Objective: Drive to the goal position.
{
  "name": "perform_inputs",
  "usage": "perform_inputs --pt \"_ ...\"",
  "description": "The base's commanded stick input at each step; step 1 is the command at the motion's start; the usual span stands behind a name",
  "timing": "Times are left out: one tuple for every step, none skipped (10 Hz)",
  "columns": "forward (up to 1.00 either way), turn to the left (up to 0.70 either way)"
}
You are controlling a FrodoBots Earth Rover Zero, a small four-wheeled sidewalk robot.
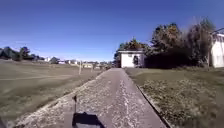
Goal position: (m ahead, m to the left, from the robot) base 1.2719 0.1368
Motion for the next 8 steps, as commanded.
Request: perform_inputs --pt "1.0 0.0" --pt "1.0 0.0" --pt "1.0 0.0" --pt "1.0 0.0" --pt "1.0 0.0" --pt "1.0 0.0" --pt "1.0 0.0" --pt "1.0 0.0"
